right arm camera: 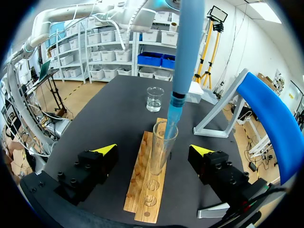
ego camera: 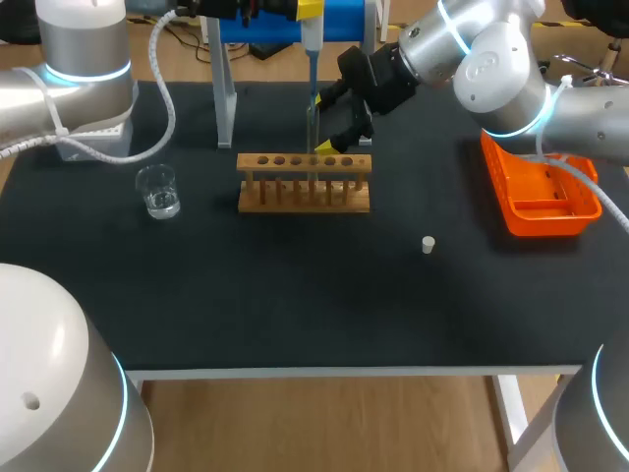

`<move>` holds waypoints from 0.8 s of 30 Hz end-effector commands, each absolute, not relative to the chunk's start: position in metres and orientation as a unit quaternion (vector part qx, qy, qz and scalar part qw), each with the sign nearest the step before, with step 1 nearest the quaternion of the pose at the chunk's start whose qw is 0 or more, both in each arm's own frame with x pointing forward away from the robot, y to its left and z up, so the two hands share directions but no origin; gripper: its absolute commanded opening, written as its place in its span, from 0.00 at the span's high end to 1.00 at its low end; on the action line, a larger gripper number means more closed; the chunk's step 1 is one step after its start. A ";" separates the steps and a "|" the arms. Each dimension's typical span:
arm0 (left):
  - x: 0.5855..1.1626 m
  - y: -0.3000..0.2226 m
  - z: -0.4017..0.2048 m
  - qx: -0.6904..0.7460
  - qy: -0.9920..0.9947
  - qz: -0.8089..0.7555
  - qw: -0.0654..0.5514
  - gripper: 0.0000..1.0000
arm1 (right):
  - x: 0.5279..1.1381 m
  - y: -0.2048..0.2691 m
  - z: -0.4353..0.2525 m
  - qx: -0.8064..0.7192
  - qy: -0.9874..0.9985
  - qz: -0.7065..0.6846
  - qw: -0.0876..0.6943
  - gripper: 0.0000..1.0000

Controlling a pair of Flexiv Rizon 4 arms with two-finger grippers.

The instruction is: Invert the test tube, pick up the pipette, mount the tip to pipette, aspirate from beaker and dispense into the tube, eject the tip, return the pipette, and cap with the stopper.

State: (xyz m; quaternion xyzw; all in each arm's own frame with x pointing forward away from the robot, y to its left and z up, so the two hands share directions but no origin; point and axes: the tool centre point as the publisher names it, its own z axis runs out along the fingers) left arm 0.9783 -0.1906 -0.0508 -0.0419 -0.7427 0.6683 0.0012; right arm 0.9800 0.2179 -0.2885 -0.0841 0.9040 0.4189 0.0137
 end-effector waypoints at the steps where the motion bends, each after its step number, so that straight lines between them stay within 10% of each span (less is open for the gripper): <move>1: 0.983 -0.190 -0.052 -0.043 -0.743 0.668 0.009 1.00 | 0.980 0.217 -0.288 -0.085 0.904 0.419 0.013 0.00; 24: 0.989 -0.191 -0.060 -0.030 -0.736 0.676 0.021 1.00 | 0.980 0.217 -0.288 -0.085 0.904 0.419 0.013 0.00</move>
